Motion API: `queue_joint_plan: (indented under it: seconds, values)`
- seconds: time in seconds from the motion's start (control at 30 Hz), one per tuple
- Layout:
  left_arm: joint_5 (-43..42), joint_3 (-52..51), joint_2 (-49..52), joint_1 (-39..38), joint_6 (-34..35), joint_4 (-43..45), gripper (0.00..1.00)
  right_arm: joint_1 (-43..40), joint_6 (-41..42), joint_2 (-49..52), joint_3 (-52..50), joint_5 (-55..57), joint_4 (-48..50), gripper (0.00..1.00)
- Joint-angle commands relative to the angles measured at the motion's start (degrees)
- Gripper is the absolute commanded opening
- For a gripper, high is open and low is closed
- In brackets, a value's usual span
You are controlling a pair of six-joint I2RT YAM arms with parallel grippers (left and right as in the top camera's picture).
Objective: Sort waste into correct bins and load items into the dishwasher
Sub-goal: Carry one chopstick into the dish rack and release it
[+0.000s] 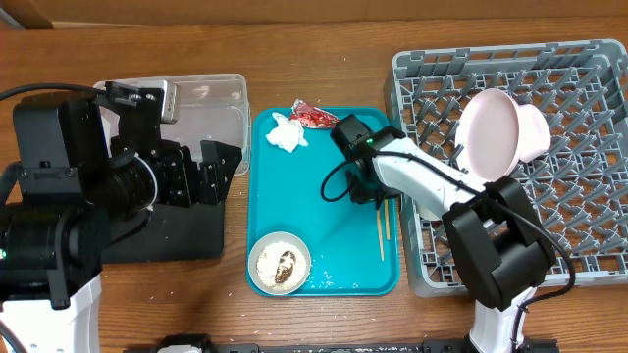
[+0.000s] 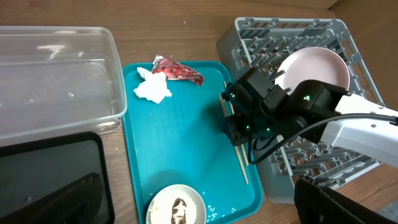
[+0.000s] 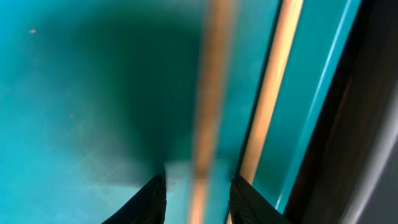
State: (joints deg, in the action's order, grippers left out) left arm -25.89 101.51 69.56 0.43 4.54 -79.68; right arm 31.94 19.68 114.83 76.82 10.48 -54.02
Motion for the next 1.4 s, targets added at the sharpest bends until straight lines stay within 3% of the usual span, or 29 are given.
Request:
queue_joint_plan:
  seconds: [0.0,0.13,0.23,0.43,0.63,0.9,1.17,1.37]
  values:
    - [-0.5,0.66,0.17,0.31,0.76,0.2,1.0,-1.33,-0.46,3.02,-0.37,-0.81,-0.07,0.36]
    - [-0.48,0.66,0.17,0.31,0.76,0.2,1.0,-1.01,-6.64,3.06,-0.37,-10.23,-0.35,0.28]
    - [-0.5,0.66,0.17,0.31,0.76,0.2,1.0,-0.5,-6.4,3.06,-0.37,-10.16,-0.7,0.04]
    - [-0.5,0.66,0.17,0.31,0.76,0.2,1.0,-0.5,-5.95,1.2,2.29,-10.19,-3.76,0.04]
    - [-0.5,0.66,0.17,0.31,0.76,0.2,1.0,-1.16,-5.79,-8.31,8.07,-9.49,-7.41,0.04]
    - [-0.5,0.66,0.17,0.31,0.76,0.2,1.0,-7.45,-7.91,-19.56,12.41,2.16,-3.19,0.04]
    - [-0.5,0.66,0.17,0.31,0.76,0.2,1.0,-16.02,-14.91,-16.39,12.39,-0.33,4.87,0.04]
    - [-0.5,0.66,0.17,0.31,0.76,0.2,1.0,-16.96,-18.53,-11.23,12.39,-1.07,7.74,0.04]
